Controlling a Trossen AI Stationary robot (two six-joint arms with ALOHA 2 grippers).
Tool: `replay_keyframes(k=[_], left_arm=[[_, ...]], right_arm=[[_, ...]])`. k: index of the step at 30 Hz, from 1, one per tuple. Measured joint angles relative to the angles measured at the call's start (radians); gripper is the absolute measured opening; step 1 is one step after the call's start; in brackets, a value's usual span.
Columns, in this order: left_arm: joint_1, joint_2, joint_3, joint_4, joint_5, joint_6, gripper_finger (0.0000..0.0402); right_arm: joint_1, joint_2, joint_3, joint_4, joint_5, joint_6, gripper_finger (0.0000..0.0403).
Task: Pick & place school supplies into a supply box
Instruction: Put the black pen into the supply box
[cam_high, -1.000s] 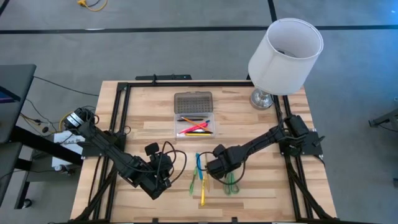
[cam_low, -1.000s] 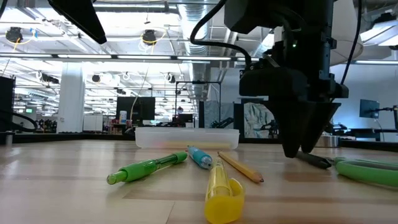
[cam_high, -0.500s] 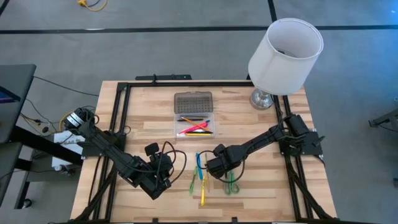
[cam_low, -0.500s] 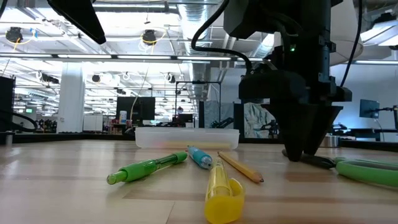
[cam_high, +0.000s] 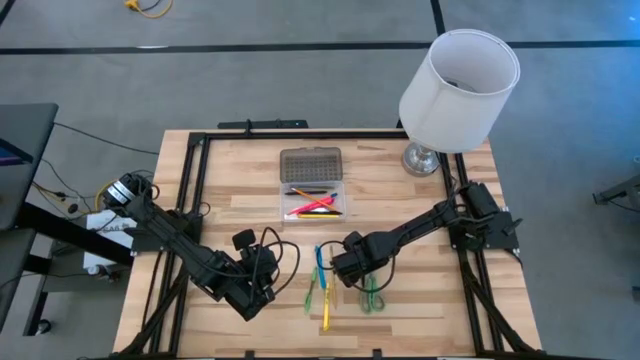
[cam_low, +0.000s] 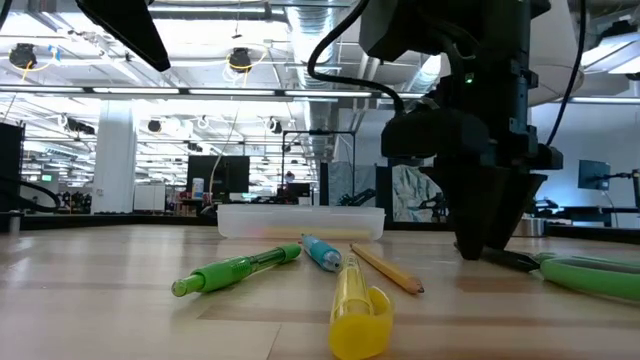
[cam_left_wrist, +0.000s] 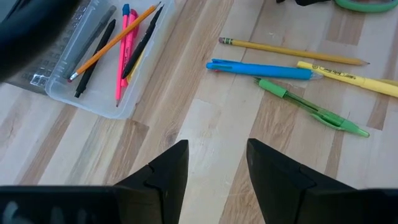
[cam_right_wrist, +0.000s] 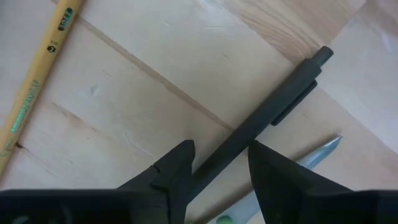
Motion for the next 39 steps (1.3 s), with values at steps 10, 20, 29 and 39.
replay_keyframes(k=[10, 20, 29, 39], left_arm=[[0.000, 0.000, 0.000, -0.010, -0.015, 0.001, 0.0159], [0.001, 0.000, 0.000, -0.016, -0.025, 0.000, 0.0159], [0.001, 0.000, 0.000, -0.022, -0.028, 0.000, 0.0159], [0.001, 0.000, 0.000, -0.049, -0.028, 0.000, 0.0159]], right_arm=[[-0.004, 0.006, 0.019, 0.018, -0.014, -0.207, 0.0119], [-0.004, 0.009, 0.035, 0.080, -0.023, -0.270, 0.0102], [-0.009, 0.009, 0.035, 0.072, -0.015, -0.244, 0.0063], [-0.057, 0.008, 0.037, 0.014, -0.015, -0.253, 0.0038]])
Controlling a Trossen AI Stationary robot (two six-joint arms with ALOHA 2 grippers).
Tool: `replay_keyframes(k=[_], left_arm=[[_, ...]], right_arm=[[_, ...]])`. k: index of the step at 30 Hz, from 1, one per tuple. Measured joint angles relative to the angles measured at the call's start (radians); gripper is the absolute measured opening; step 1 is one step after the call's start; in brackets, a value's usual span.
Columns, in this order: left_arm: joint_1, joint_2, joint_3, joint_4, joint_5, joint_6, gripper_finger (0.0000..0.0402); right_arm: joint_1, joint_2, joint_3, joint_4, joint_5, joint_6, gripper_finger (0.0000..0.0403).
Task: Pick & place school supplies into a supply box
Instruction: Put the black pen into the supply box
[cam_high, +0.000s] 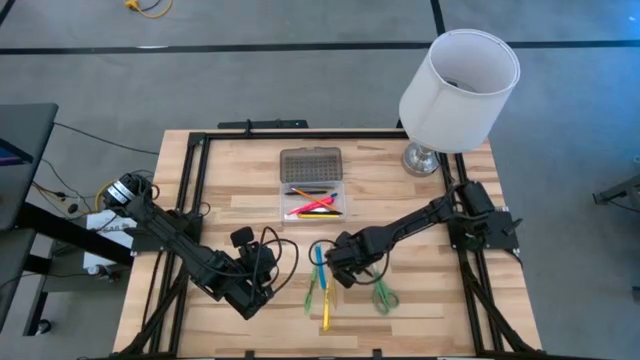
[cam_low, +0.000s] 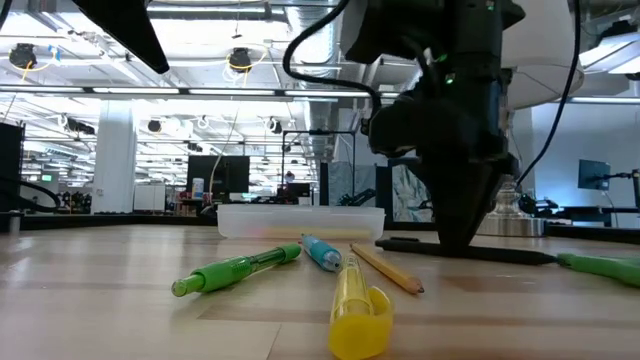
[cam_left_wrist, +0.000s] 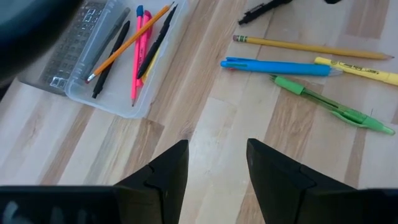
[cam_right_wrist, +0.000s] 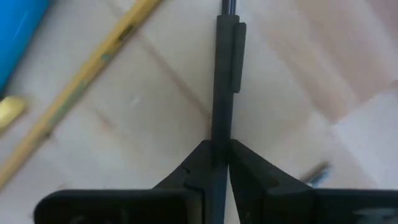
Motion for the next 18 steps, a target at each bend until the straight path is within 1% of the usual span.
replay_keyframes(k=[11, 18], left_arm=[[0.000, 0.000, 0.000, -0.004, 0.002, 0.000, 0.0159], [0.000, 0.000, 0.000, -0.004, 0.003, 0.000, 0.0159]], right_arm=[[-0.033, 0.000, -0.001, 0.007, 0.003, -0.025, 0.0051], [-0.040, 0.000, -0.001, 0.008, -0.024, -0.018, 0.0052]])
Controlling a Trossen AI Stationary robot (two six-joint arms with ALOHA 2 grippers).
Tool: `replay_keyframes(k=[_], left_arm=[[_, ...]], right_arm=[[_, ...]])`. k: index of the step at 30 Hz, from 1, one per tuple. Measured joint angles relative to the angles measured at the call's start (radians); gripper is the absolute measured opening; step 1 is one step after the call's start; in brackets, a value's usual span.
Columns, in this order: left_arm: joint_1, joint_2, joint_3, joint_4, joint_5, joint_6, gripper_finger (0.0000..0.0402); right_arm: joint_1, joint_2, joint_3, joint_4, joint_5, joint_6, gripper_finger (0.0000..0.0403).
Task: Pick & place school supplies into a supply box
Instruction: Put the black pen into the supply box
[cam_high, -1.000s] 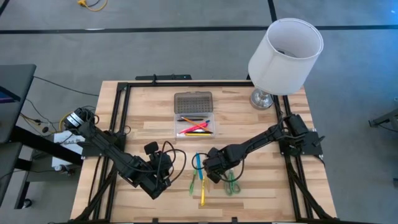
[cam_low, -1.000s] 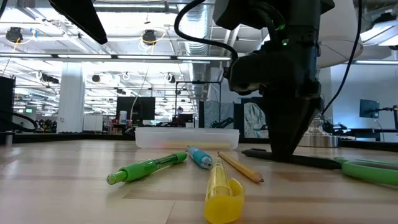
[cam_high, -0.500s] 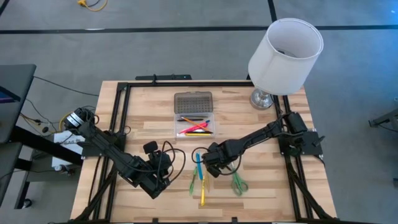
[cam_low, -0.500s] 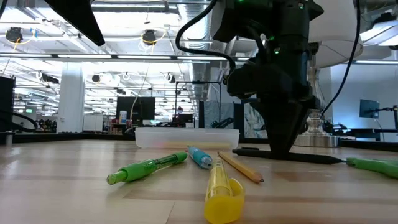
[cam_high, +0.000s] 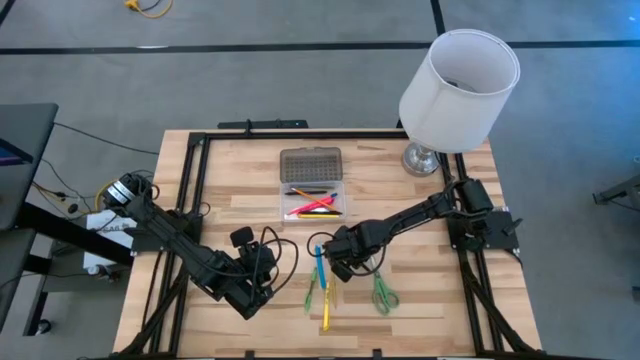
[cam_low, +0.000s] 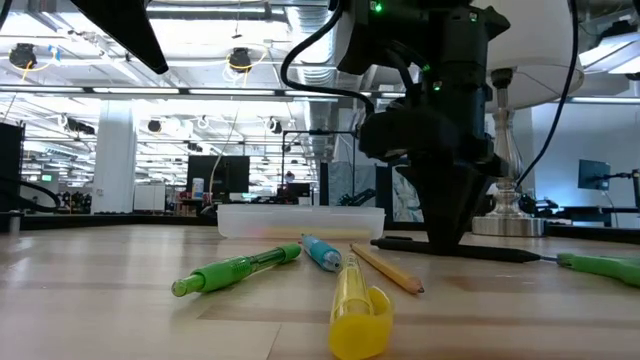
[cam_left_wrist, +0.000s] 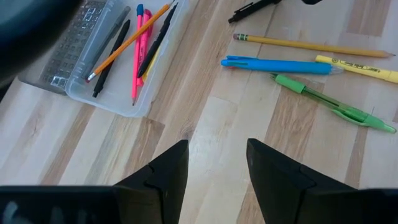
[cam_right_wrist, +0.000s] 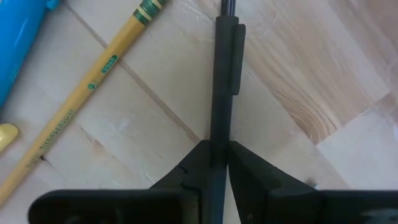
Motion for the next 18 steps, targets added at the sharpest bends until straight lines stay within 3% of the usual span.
replay_keyframes(k=[18], left_arm=[[0.000, 0.000, 0.000, 0.000, -0.011, 0.000, 0.0159]], right_arm=[[0.008, -0.003, 0.000, 0.004, 0.005, 0.027, 0.0024]])
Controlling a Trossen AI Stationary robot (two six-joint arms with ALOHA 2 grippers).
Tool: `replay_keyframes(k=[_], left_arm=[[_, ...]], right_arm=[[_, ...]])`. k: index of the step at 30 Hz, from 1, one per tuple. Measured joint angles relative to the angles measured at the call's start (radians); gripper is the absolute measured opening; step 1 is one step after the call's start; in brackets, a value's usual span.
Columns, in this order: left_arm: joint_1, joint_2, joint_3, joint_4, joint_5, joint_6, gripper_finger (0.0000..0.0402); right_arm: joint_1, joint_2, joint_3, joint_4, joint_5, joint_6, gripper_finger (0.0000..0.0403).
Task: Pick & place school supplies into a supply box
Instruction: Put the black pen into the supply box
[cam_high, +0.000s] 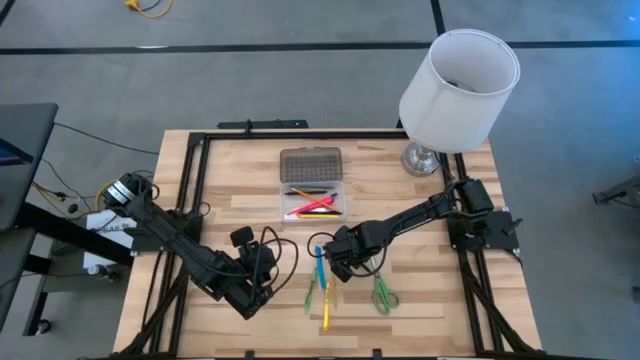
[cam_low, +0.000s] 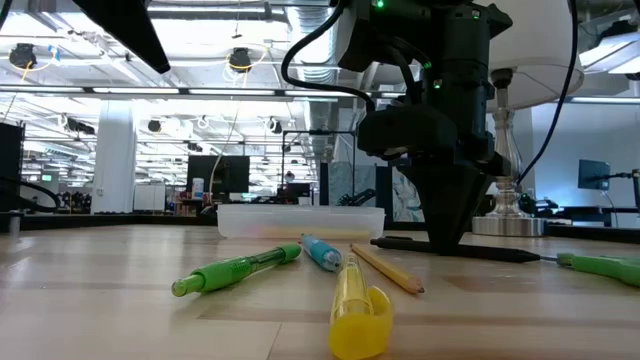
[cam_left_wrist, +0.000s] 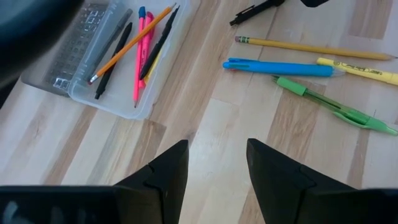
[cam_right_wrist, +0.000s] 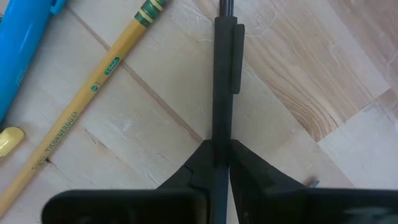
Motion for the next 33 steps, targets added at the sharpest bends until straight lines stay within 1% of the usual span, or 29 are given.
replay_keyframes(k=[6, 9, 33], left_arm=[[0.000, 0.000, 0.000, 0.000, -0.009, 0.000, 0.0159], [0.000, 0.000, 0.000, 0.000, -0.009, 0.000, 0.0159], [0.000, 0.000, 0.000, 0.000, -0.015, -0.001, 0.0159]], right_arm=[[0.000, 0.000, 0.000, 0.000, 0.000, 0.001, 0.0042], [0.001, 0.000, -0.001, 0.000, 0.000, 0.001, 0.0045], [0.002, 0.000, -0.001, 0.015, -0.001, 0.001, 0.0023]])
